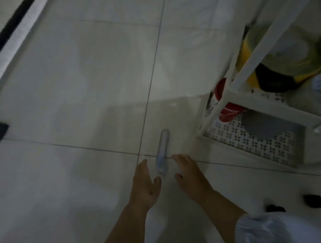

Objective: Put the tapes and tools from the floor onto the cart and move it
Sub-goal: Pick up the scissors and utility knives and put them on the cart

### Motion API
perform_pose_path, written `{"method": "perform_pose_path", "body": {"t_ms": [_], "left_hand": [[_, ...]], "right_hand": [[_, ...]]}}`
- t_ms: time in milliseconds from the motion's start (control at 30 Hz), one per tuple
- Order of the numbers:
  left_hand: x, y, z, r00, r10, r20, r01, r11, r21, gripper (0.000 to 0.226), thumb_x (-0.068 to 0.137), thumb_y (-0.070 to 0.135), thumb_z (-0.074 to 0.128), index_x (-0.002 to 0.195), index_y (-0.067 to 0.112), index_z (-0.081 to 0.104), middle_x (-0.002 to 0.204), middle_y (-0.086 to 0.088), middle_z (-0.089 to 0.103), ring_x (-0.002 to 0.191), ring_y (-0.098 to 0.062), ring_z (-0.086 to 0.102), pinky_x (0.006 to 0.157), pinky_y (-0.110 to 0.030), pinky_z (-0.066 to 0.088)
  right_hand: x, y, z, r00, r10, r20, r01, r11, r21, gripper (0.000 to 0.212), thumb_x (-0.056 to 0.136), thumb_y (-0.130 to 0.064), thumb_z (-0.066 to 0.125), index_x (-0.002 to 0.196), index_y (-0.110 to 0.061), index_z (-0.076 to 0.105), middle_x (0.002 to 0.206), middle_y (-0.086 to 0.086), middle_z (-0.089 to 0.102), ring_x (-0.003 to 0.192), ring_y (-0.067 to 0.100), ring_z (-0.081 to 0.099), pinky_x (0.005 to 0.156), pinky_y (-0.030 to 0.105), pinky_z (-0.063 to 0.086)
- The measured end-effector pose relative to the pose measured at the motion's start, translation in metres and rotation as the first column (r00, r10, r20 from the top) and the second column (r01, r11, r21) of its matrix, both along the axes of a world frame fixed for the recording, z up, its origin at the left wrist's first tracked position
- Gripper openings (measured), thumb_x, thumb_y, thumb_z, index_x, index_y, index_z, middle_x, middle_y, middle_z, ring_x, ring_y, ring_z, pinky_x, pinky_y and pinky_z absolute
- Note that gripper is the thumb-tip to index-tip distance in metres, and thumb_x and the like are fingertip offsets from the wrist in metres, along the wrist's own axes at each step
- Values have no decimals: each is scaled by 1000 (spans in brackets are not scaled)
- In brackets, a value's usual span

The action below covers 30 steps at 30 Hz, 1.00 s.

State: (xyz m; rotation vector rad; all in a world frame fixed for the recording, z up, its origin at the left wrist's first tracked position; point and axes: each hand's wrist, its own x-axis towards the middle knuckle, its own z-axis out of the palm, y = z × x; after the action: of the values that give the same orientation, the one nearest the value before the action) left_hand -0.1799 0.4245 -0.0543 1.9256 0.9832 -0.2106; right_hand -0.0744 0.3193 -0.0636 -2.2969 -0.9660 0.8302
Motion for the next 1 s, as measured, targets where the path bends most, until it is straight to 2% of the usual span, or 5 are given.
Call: {"method": "perform_pose_path", "body": {"t_ms": [167,333,600,800,1000], "left_hand": [[0,0,-20,1000,18,14,-17,994,-107,66,89,30,45,142,4,16,150,-6,22,139,-18,24,108,-17,19],[19,-4,-11,977,191,91,-160,951,-266,35,88,13,56,120,16,44,107,7,51,102,-10,53,63,-6,38],[24,-13,5,893,446,63,-378,818,-435,47,85,11,58,130,7,42,116,-7,53,104,-17,51,84,-25,40],[27,-20,27,890,442,111,-339,806,-485,50,81,19,61,129,13,49,117,-9,62,111,-22,57,94,-32,46],[27,-34,60,912,346,219,-282,919,-277,50,86,16,58,133,18,42,134,0,41,127,-17,39,109,-36,34]], "right_hand": [[1,8,-34,993,108,-54,-108,994,10,42,90,-3,43,132,-1,36,135,18,42,125,23,40,97,8,18],[-2,14,-34,996,20,-85,-15,998,65,21,93,-5,44,110,-6,55,86,-4,56,70,-5,53,59,3,40],[-18,16,-9,950,-201,-238,234,965,117,52,69,-42,60,112,-13,60,102,5,66,89,17,63,75,27,51],[-19,4,13,951,-276,-138,298,937,185,22,92,-11,49,110,-14,62,98,0,69,85,11,63,64,4,40],[-12,-12,47,917,-343,-204,387,887,251,29,91,-6,52,119,-10,57,100,5,67,87,18,65,78,30,54]]}}
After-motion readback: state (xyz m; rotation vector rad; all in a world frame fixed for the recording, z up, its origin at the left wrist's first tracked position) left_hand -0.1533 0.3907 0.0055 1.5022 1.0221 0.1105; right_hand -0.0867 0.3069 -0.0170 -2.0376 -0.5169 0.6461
